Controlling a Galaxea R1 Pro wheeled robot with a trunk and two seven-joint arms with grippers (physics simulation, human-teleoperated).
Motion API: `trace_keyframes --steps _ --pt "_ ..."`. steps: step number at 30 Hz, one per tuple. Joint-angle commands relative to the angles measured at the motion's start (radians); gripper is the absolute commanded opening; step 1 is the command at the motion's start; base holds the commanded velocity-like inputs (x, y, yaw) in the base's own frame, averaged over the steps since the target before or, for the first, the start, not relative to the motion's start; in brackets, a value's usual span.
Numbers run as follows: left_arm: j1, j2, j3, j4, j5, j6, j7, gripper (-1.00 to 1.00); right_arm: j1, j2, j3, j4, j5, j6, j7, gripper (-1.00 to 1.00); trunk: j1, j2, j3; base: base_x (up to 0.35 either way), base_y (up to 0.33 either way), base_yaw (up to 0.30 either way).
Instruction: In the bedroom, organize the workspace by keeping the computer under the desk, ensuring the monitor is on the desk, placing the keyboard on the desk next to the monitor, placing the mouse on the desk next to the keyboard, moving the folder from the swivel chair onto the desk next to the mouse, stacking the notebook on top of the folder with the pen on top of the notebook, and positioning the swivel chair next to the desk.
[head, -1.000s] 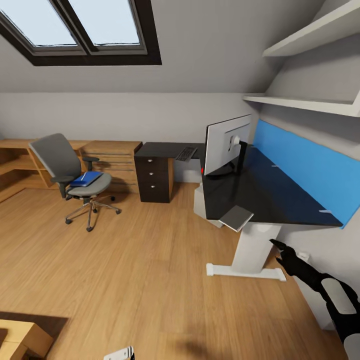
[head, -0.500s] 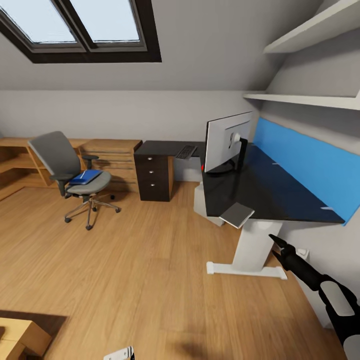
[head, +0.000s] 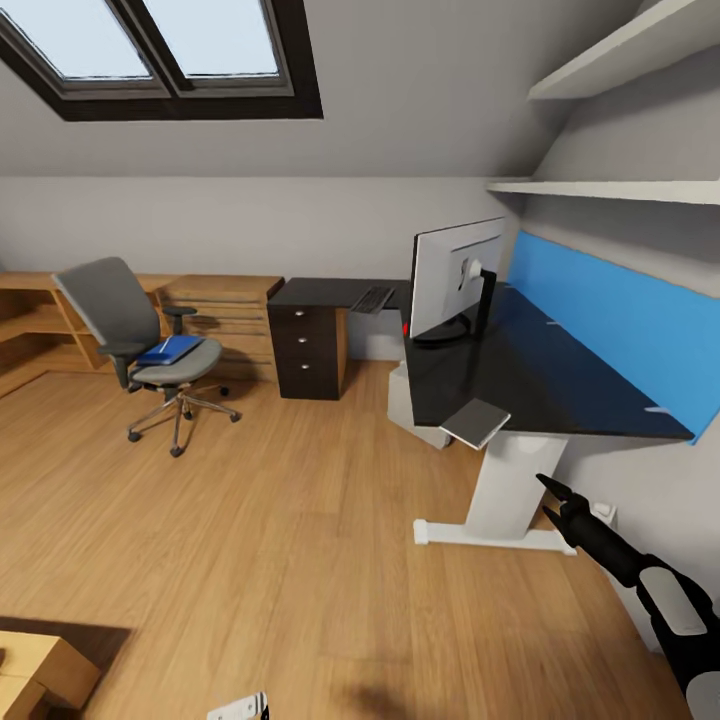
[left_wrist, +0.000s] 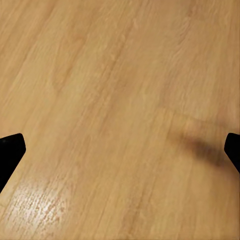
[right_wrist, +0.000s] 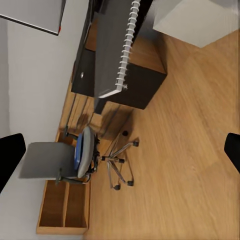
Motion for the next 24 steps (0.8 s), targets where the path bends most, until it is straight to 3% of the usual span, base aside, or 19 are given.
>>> trace_keyframes --steps 1,13,24 --pt "0.0 0.0 -0.003 0.0 0.01 -0.004 0.004 1.0 -0.001 0.0 -0.003 0.001 -0.005 0.008 0.001 1.0 0.004 -0.008 -0.004 0.0 0.0 0.0" --pt "0.0 0.0 -0.003 0.0 0.01 -0.004 0.004 1.0 0.0 -0.003 -0.005 0.004 -0.006 0.008 0.01 1.0 0.05 -0.092 -0.042 0.0 0.0 0.0" --pt "0.0 0.002 -0.002 0.0 0.009 -0.004 0.002 1.0 0.002 0.001 -0.004 0.005 -0.003 0.007 0.006 1.0 0.05 -0.092 -0.042 0.0 0.0 0.0"
